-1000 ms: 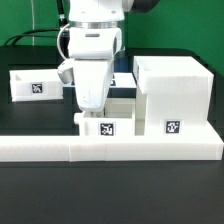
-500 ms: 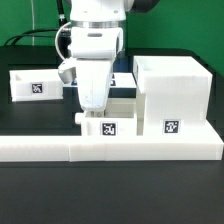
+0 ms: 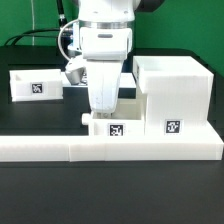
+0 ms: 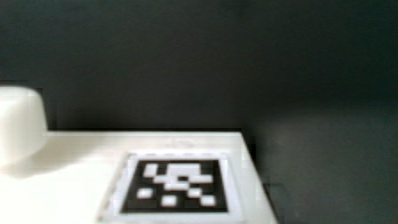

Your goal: Assemble drawer

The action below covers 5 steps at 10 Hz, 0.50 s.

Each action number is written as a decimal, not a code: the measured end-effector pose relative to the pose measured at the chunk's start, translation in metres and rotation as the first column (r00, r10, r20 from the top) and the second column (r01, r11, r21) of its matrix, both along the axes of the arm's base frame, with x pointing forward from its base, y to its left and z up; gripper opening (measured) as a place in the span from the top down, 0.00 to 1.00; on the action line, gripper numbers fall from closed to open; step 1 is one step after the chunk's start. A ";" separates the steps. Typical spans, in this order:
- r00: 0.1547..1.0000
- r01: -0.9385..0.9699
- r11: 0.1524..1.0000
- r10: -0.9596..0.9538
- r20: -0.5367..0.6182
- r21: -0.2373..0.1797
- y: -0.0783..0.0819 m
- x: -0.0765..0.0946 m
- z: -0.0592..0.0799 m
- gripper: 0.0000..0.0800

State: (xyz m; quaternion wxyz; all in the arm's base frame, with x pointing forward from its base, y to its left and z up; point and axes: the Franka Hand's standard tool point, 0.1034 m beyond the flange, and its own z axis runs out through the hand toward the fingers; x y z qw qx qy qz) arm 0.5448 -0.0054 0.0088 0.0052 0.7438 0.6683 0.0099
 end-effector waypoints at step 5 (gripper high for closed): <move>1.000 0.003 1.000 -0.003 -0.026 -0.005 -0.003 -0.001 0.001 0.95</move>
Offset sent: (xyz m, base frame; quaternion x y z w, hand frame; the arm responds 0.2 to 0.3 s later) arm 0.0000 0.0000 0.0000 0.0000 0.0000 0.0000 1.0000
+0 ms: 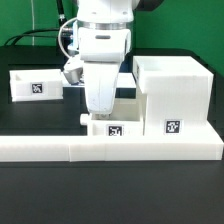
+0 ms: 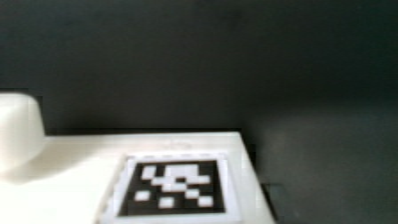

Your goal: Assemble drawer

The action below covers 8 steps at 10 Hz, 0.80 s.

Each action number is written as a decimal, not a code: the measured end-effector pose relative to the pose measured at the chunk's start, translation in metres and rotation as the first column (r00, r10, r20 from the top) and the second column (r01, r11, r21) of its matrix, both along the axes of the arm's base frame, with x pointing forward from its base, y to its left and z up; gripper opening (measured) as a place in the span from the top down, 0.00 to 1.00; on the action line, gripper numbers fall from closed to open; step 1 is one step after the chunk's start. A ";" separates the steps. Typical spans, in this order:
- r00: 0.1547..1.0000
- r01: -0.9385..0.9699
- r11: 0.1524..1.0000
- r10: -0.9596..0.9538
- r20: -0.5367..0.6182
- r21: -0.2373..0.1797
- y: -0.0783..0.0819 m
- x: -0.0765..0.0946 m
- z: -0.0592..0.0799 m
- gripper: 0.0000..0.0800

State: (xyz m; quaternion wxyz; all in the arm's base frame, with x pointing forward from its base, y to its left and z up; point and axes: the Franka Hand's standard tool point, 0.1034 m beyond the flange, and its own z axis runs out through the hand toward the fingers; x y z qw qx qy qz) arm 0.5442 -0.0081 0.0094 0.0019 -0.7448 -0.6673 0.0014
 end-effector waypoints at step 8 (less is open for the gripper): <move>1.000 -0.004 1.000 0.004 0.002 0.001 0.002 0.000 0.000 0.95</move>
Offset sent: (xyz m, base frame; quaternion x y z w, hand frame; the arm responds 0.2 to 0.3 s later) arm -0.0003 0.0096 -0.0020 0.0069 -0.0121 -0.0685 0.9976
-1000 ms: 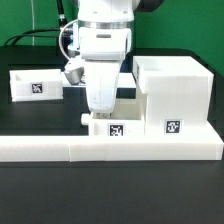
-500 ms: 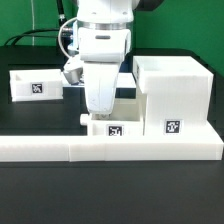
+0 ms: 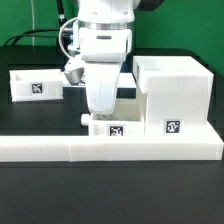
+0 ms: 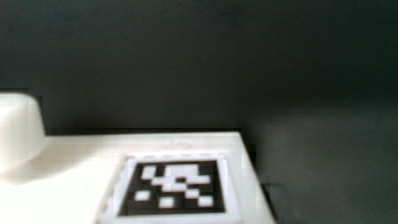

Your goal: Assemble drawer

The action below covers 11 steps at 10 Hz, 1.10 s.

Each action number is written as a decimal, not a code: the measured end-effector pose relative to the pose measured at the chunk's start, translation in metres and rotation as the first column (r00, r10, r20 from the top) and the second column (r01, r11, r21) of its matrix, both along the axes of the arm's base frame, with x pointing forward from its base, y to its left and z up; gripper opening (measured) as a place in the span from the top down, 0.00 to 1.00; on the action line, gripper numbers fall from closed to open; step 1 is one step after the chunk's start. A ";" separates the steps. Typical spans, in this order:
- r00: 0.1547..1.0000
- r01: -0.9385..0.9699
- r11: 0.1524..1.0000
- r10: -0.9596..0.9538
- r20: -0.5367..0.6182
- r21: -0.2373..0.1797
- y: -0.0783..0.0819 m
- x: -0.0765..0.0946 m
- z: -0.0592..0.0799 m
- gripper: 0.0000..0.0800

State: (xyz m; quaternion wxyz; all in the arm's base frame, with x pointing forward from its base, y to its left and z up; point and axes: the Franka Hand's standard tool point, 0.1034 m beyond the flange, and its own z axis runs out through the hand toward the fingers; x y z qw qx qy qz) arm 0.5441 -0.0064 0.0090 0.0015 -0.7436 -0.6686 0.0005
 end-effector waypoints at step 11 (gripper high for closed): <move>0.992 -0.116 0.993 0.117 0.047 -0.009 -0.006 0.000 -0.002 0.95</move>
Offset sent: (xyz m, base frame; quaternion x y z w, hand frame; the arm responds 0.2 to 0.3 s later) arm -0.0067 -0.0022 -0.0120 -0.0007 -0.0138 -0.1782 0.9839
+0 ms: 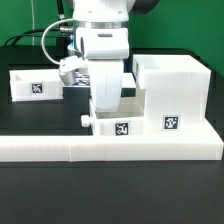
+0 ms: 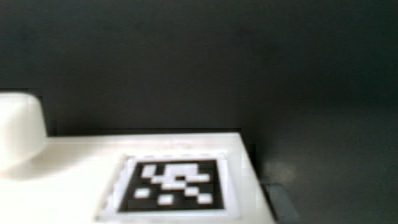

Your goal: Assemble drawer

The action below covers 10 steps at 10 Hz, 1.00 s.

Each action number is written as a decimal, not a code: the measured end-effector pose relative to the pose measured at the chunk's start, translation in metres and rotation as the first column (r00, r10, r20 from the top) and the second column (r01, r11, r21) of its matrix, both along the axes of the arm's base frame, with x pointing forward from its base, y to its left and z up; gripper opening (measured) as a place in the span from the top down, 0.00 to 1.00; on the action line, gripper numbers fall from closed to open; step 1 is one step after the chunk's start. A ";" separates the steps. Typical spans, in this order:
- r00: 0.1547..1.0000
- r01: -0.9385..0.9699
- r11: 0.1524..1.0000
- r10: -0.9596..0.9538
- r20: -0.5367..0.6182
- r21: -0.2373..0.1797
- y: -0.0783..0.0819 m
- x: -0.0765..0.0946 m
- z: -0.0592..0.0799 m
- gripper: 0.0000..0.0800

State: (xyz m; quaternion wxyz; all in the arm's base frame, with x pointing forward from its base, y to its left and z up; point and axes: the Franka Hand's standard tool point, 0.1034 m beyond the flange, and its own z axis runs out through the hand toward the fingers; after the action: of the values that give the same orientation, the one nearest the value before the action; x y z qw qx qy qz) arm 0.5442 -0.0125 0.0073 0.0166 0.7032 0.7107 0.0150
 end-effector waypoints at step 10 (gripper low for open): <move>0.994 0.097 0.995 -0.098 0.042 0.021 0.013 0.002 0.000 0.94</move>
Offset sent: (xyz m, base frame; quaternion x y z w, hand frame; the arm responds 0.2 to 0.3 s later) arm -0.0006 0.0112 -0.0055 -0.0258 -0.0012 0.0942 0.9952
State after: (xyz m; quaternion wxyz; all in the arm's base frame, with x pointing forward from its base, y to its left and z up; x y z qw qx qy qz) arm 0.5457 0.0004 0.0075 0.0257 0.7365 0.6749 0.0361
